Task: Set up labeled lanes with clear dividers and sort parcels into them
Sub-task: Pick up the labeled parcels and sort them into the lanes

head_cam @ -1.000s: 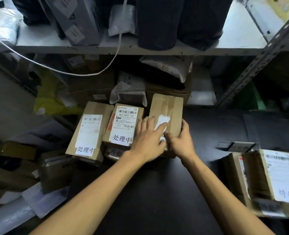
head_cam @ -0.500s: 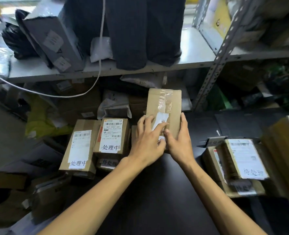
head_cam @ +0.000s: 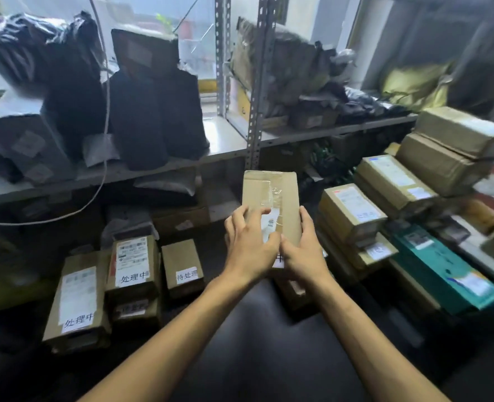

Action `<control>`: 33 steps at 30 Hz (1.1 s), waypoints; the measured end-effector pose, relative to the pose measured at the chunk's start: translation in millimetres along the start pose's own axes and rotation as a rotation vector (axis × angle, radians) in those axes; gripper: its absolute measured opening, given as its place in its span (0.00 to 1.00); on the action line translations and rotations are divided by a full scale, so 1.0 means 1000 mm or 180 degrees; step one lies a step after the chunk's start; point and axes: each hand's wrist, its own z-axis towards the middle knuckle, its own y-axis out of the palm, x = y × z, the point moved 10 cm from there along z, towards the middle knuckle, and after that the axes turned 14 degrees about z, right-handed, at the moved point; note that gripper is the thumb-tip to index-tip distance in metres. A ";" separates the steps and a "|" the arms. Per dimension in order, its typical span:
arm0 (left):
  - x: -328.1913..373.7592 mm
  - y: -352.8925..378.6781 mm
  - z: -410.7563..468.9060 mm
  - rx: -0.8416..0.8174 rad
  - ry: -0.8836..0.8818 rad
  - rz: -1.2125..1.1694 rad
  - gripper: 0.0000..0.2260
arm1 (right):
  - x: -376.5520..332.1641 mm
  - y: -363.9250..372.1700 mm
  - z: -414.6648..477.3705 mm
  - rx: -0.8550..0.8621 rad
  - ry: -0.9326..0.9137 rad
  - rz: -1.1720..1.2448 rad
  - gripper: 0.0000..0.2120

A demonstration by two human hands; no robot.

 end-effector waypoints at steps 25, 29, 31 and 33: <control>0.186 0.112 -0.028 -0.0466 0.0125 -0.0824 0.30 | -0.037 -0.248 -0.044 0.0576 0.0010 -0.0262 0.36; 0.214 0.140 -0.011 -0.0356 -0.0032 -0.0557 0.31 | -0.022 -0.283 -0.018 0.0428 0.0096 -0.0174 0.34; 0.224 0.151 -0.003 -0.0317 -0.0081 -0.0546 0.31 | -0.020 -0.295 -0.003 0.0292 0.0122 -0.0149 0.35; 0.228 0.161 0.007 -0.0315 -0.0140 -0.0552 0.29 | -0.020 -0.304 0.014 0.0212 0.0123 -0.0197 0.35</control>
